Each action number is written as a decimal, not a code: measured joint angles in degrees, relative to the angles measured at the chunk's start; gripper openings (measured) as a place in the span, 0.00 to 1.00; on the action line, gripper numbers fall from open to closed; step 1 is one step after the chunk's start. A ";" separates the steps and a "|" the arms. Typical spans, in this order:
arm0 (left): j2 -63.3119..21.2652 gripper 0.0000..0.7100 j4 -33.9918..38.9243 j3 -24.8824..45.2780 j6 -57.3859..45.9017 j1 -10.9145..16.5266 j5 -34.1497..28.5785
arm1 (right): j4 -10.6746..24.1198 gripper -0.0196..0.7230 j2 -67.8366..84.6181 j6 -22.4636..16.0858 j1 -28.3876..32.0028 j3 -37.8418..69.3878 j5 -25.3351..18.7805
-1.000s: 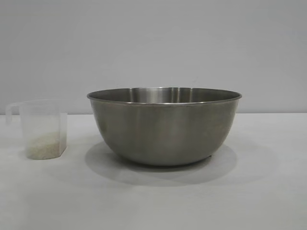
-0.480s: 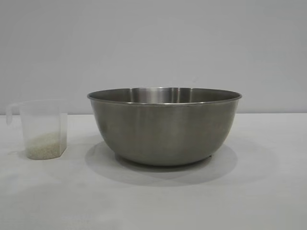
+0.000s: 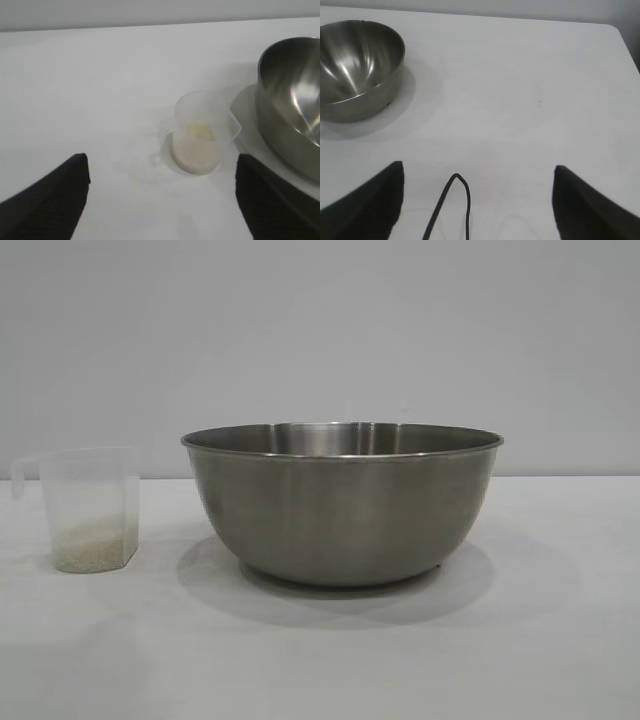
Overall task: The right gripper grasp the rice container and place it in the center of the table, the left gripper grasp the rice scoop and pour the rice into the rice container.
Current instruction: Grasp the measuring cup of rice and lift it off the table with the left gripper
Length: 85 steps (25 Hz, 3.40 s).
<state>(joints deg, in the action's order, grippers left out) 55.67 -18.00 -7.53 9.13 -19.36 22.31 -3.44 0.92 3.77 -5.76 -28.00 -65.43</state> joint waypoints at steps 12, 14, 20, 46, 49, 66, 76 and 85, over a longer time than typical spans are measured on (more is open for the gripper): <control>23.28 0.52 4.20 -0.10 0.00 0.00 24.09 | 0.00 0.73 0.00 0.00 0.00 0.00 0.00; 26.01 0.52 5.82 -0.10 -0.65 0.00 28.06 | 0.00 0.73 0.00 0.00 0.00 0.00 0.00; 32.66 0.49 7.99 -0.10 -1.53 0.00 36.56 | 0.00 0.73 0.00 0.00 0.00 0.00 0.00; 48.48 0.34 11.03 -0.19 -4.51 0.00 42.83 | 0.00 0.73 0.00 0.00 0.00 0.00 0.00; 49.26 0.36 11.03 -1.22 -4.51 0.00 42.93 | 0.00 0.73 0.00 0.00 0.00 0.00 0.00; 55.29 0.36 9.74 -8.43 -4.51 0.00 43.26 | 0.35 0.73 0.00 -0.10 0.00 0.00 0.00; 58.57 0.36 7.90 -12.21 -4.51 0.00 43.29 | 1.51 0.73 0.00 -0.94 0.00 0.00 0.00; 60.30 0.36 7.12 -15.45 -4.40 0.00 43.29 | 1.99 0.73 0.00 -1.40 0.00 0.00 0.00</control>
<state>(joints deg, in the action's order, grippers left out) 115.97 -10.88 -22.98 4.73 -19.36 65.61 -1.45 0.92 2.38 -5.76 -28.00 -65.43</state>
